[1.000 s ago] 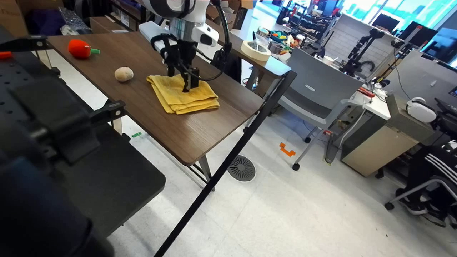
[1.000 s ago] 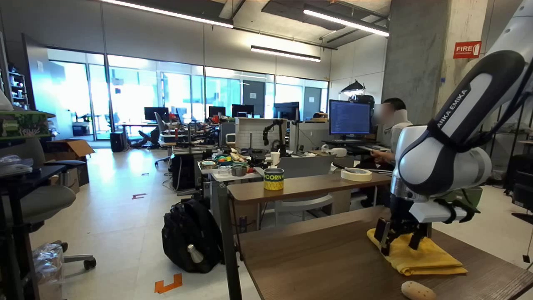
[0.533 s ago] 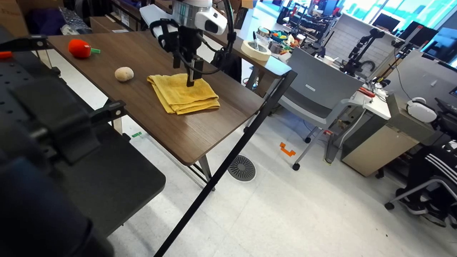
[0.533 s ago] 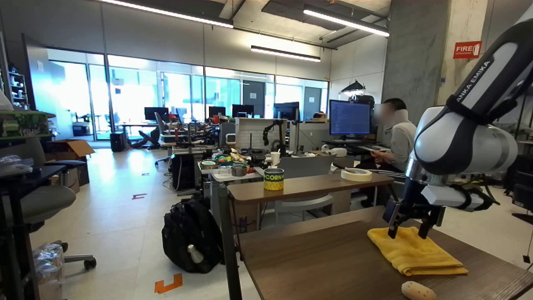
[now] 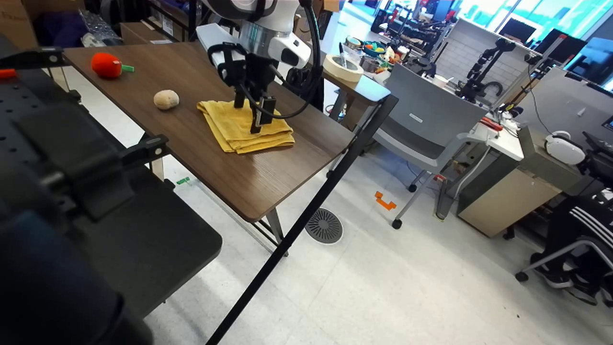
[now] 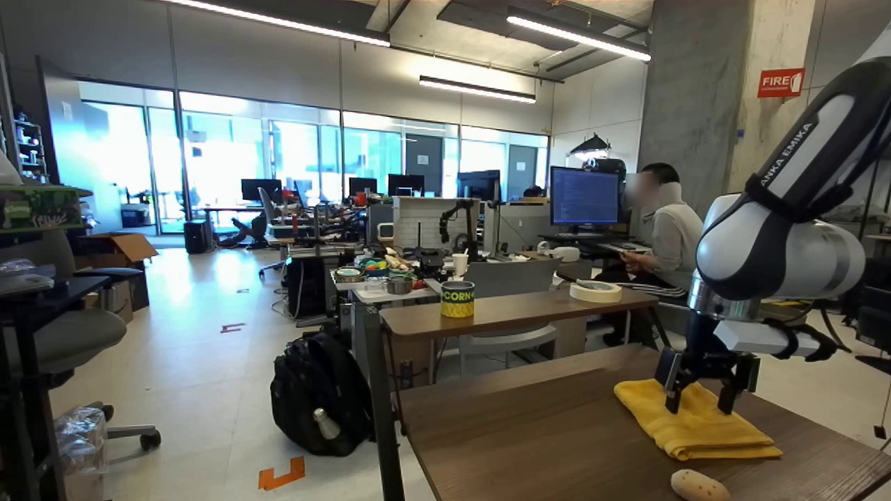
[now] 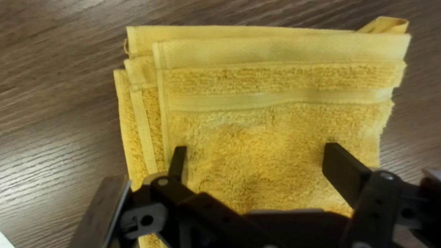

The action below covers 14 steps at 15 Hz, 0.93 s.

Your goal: Move the two plush toys to the left and use the towel to the wipe the table

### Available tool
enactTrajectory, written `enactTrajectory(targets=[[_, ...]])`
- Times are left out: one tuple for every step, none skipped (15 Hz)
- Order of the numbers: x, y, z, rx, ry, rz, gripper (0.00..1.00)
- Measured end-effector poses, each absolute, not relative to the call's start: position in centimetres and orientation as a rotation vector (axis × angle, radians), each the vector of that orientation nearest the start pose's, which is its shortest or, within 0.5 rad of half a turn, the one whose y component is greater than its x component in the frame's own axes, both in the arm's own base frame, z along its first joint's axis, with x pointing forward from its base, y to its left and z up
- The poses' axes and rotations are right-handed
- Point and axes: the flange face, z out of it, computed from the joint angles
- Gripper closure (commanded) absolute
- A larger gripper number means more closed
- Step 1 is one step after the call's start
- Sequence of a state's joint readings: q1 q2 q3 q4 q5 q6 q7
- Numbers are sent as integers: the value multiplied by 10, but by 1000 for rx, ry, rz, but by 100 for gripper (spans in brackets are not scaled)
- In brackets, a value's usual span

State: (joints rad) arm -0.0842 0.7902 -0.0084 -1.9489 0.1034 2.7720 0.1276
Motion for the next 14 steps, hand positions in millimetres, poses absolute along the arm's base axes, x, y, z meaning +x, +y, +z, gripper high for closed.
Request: enactTrajectory(targets=[[597, -60, 71, -3070, 485, -50, 0], [597, -60, 70, -3070, 485, -43, 0], [596, -59, 67, -3070, 484, -21, 0], [596, -59, 62, -3069, 483, 9, 0], [597, -59, 55, -3069, 482, 38, 0], [598, -61, 48, -3070, 480, 70, 0], [600, -64, 40, -3070, 483, 100, 0], [600, -70, 31, -3070, 495, 130, 0], [600, -79, 22, -3071, 516, 153, 0], [602, -89, 23, -3068, 548, 171, 0], [601, -103, 23, -3064, 606, 185, 0], [598, -119, 23, -3055, 679, 196, 0], [594, -136, 23, -3046, 754, 202, 0], [590, -152, 24, -3036, 829, 206, 0]])
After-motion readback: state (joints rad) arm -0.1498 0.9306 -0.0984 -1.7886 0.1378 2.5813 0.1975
